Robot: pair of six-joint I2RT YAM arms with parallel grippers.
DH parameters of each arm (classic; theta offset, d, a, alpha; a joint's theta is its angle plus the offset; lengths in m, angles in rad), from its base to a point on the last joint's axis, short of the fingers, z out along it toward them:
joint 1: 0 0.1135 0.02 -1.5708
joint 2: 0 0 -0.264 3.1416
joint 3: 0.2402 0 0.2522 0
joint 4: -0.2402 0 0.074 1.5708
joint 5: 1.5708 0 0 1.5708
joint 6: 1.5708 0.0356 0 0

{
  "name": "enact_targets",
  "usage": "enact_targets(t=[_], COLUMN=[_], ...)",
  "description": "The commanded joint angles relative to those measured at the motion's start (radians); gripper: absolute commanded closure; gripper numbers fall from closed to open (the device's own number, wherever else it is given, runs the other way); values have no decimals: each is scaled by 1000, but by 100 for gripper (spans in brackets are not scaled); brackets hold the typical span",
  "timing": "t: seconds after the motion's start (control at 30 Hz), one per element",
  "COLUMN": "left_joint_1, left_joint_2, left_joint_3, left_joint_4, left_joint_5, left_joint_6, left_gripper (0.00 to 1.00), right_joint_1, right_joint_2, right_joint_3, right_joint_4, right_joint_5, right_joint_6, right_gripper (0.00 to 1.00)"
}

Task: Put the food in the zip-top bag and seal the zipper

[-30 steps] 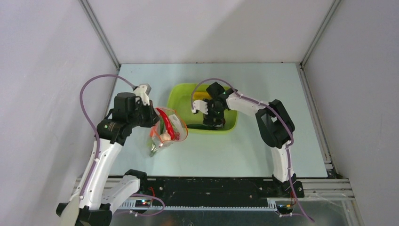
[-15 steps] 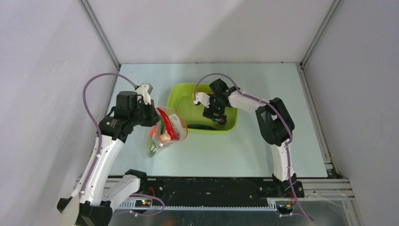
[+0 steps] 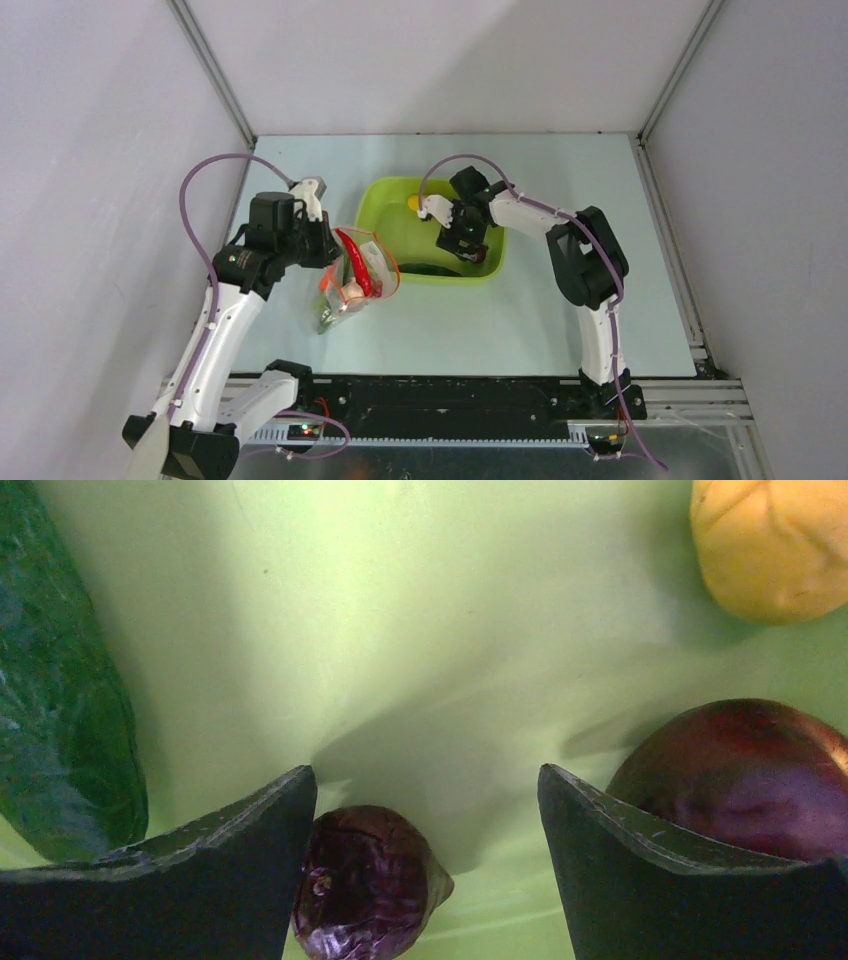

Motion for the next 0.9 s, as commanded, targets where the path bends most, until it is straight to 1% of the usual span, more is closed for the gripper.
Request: enact_targets(t=[0.0, 0.23, 0.5, 0.67, 0.73, 0.77, 0.83, 0.87], left_joint_1=[-2, -2, -2, -2, -2, -1, -2, -1], left_joint_2=[4, -3, -14, -15, -15, -17, -20, -23], left_joint_3=[57, 60, 58, 59, 58, 57, 55, 52], left_joint_4=[19, 16, 19, 24, 29, 31, 37, 40], left_joint_5=[-8, -7, 4, 21, 31, 32, 38, 40], left_joint_6=[20, 21, 19, 18, 17, 16, 14, 12], left_gripper=[100, 100, 100, 100, 100, 100, 100, 100], right_joint_1=[0, 2, 5, 4, 3, 3, 3, 3], right_joint_2=[-37, -37, -35, -64, -85, -93, -127, -138], right_joint_3=[25, 14, 16, -12, -26, -26, -21, -21], right_joint_4=[-92, -94, -95, -83, -53, -40, -18, -9], right_joint_5=[46, 85, 104, 130, 148, 148, 141, 135], right_joint_6=[25, 57, 86, 101, 107, 113, 129, 133], right_gripper=[13, 13, 20, 29, 33, 37, 42, 43])
